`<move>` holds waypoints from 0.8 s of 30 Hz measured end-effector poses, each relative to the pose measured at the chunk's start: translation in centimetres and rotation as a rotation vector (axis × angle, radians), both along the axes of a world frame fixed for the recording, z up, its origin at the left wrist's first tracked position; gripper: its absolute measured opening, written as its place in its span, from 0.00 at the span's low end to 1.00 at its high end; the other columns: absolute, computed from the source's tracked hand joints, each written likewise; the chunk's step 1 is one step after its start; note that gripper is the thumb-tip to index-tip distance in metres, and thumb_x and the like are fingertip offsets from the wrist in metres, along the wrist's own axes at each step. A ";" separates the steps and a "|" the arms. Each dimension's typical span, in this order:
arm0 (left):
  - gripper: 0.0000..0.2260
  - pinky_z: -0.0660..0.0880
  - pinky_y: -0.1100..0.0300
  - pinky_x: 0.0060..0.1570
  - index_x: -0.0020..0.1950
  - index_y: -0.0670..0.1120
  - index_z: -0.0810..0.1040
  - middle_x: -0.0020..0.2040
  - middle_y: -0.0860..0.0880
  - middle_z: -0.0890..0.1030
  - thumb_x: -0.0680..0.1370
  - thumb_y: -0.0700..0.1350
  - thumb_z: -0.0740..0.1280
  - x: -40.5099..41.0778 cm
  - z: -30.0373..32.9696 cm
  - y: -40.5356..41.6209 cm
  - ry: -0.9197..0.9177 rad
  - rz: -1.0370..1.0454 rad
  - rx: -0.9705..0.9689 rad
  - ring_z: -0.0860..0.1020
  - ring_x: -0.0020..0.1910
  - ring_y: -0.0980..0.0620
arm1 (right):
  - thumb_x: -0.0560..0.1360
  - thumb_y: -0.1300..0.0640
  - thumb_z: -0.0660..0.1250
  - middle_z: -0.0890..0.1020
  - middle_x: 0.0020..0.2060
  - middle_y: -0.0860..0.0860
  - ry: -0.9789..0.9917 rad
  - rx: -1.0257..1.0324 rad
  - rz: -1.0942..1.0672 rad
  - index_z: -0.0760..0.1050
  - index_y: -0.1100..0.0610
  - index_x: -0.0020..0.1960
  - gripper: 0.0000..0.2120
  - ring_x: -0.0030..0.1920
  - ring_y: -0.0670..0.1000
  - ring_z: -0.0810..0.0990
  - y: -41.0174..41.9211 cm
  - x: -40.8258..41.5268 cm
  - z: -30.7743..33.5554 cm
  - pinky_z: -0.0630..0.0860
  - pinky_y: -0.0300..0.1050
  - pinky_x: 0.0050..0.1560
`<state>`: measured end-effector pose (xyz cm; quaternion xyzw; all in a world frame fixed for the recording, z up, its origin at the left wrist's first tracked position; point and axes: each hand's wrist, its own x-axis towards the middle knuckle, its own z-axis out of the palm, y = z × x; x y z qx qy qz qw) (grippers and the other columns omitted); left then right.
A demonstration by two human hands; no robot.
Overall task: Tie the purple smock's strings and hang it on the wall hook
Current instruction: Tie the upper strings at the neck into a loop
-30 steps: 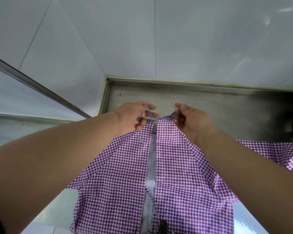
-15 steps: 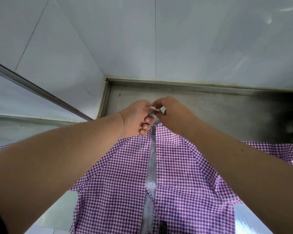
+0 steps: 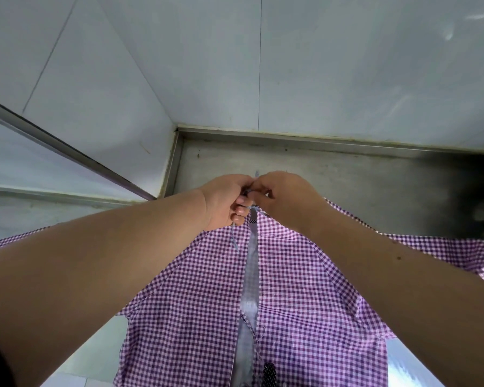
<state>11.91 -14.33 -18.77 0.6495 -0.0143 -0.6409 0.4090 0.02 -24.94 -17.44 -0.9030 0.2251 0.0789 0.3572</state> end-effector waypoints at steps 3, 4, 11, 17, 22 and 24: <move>0.18 0.55 0.58 0.30 0.36 0.47 0.69 0.26 0.52 0.65 0.85 0.42 0.52 -0.2 0.0 -0.2 -0.022 0.068 0.054 0.60 0.27 0.54 | 0.83 0.48 0.65 0.83 0.41 0.43 -0.013 0.112 -0.137 0.82 0.46 0.51 0.07 0.38 0.43 0.78 0.3 0.0 -0.2 0.75 0.39 0.40; 0.17 0.56 0.58 0.30 0.38 0.47 0.70 0.27 0.52 0.66 0.85 0.42 0.53 -0.1 0.0 -0.1 -0.035 0.087 0.062 0.61 0.27 0.54 | 0.83 0.49 0.65 0.83 0.39 0.44 -0.026 0.147 -0.194 0.81 0.45 0.50 0.07 0.35 0.44 0.78 0.4 0.0 -0.4 0.76 0.40 0.38; 0.09 0.66 0.59 0.30 0.50 0.40 0.82 0.34 0.48 0.79 0.84 0.44 0.65 0.7 0.2 1.0 -0.075 0.060 0.032 0.71 0.30 0.55 | 0.84 0.55 0.66 0.88 0.35 0.50 -0.039 0.579 -0.579 0.81 0.53 0.53 0.06 0.28 0.44 0.82 0.7 -0.1 -1.3 0.76 0.37 0.28; 0.09 0.75 0.63 0.31 0.53 0.41 0.86 0.35 0.49 0.83 0.81 0.46 0.71 0.7 0.3 1.0 -0.349 -0.088 0.054 0.77 0.30 0.58 | 0.82 0.52 0.69 0.87 0.33 0.49 -0.002 0.584 -0.570 0.78 0.52 0.61 0.09 0.27 0.42 0.80 0.3 0.0 -1.0 0.73 0.34 0.27; 0.06 0.79 0.61 0.37 0.49 0.46 0.86 0.39 0.49 0.87 0.80 0.48 0.72 0.7 -0.1 0.9 -0.421 -0.069 0.079 0.81 0.34 0.56 | 0.73 0.45 0.78 0.87 0.43 0.45 0.108 0.272 -0.207 0.62 0.44 0.74 0.36 0.43 0.43 0.84 0.5 -0.4 0.3 0.72 0.34 0.38; 0.06 0.81 0.57 0.43 0.50 0.44 0.86 0.42 0.47 0.88 0.81 0.46 0.72 0.7 -0.1 0.9 -0.339 0.010 0.034 0.82 0.39 0.53 | 0.75 0.51 0.77 0.87 0.44 0.46 0.106 0.182 -0.168 0.62 0.45 0.75 0.35 0.45 0.46 0.85 0.8 -0.3 0.0 0.74 0.35 0.40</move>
